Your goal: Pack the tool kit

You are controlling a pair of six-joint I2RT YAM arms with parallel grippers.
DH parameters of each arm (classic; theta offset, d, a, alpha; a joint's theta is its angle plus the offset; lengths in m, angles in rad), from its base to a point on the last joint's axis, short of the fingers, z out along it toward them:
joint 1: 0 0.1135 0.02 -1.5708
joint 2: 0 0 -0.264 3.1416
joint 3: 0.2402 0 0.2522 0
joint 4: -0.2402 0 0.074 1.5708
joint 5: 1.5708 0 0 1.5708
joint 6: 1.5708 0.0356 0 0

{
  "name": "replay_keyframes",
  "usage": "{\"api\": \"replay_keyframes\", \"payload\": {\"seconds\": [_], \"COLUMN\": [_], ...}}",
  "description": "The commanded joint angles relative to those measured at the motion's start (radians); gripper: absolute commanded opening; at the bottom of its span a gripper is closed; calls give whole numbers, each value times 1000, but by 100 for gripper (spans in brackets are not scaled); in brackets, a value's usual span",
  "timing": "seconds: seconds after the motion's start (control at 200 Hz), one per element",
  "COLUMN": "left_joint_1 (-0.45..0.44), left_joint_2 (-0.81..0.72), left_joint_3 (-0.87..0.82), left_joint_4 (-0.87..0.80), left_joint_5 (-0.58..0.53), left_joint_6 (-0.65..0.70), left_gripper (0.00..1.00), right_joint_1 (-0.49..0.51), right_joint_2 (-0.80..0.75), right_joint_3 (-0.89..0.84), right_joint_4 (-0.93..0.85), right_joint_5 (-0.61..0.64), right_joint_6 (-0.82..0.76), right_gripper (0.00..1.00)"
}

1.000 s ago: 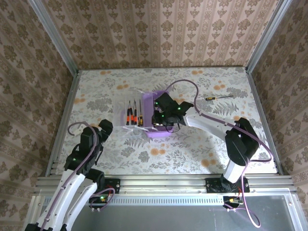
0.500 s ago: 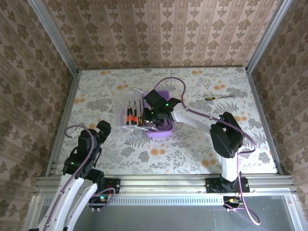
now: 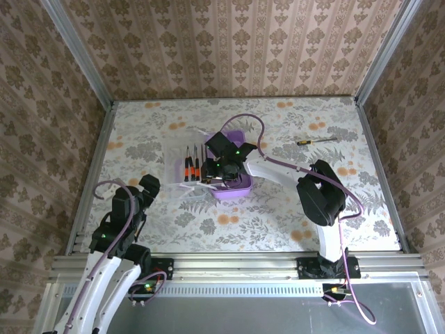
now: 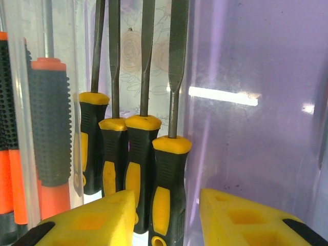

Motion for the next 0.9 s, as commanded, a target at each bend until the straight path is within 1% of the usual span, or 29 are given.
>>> {"api": "replay_keyframes", "payload": {"seconds": [0.0, 0.175, 0.245, 0.29, 0.385, 0.415, 0.475, 0.51, 0.555, 0.625, 0.675, 0.69, 0.78, 0.82, 0.895], "left_joint_1": [10, 15, 18, 19, 18, 18, 13, 3, -22, -87, -119, -149, -192, -202, -218], "left_joint_2": [24, 56, 65, 73, 116, 140, 199, 238, 286, 353, 395, 406, 462, 475, 476], "left_joint_3": [22, 18, 15, 12, 12, 17, 35, 54, 86, 138, 172, 182, 246, 269, 289], "left_joint_4": [26, 61, 82, 109, 250, 292, 384, 409, 422, 410, 421, 427, 435, 428, 410], "left_joint_5": [25, 41, 55, 73, 200, 246, 361, 409, 438, 413, 397, 398, 412, 424, 428], "left_joint_6": [10, 16, 25, 41, 125, 144, 194, 215, 247, 282, 306, 315, 361, 385, 416], "left_gripper": [100, 100, 100, 100, 100, 100, 100, 100, 100, 100, 100, 100, 100, 100, 100], "right_joint_1": [-3, -42, -83, -122, -222, -270, -344, -404, -463, -546, -598, -611, -660, -675, -697], "right_joint_2": [-64, -171, -218, -244, -269, -276, -271, -258, -235, -178, -117, -97, 23, 75, 175], "right_joint_3": [17, 6, -20, -44, -92, -113, -135, -142, -145, -131, -83, -61, 87, 150, 268], "right_joint_4": [-45, -57, -58, -89, -117, -122, -137, -148, -150, -135, -145, -155, -228, -260, -334], "right_joint_5": [29, 62, 82, 96, 116, 127, 148, 162, 185, 246, 258, 262, 295, 310, 330], "right_joint_6": [-2, -24, -41, -57, -81, -91, -103, -110, -113, -93, -76, -73, -65, -61, -44], "right_gripper": [40, 40, 41, 43, 45, 46, 49, 51, 54, 60, 61, 61, 64, 67, 68]}}
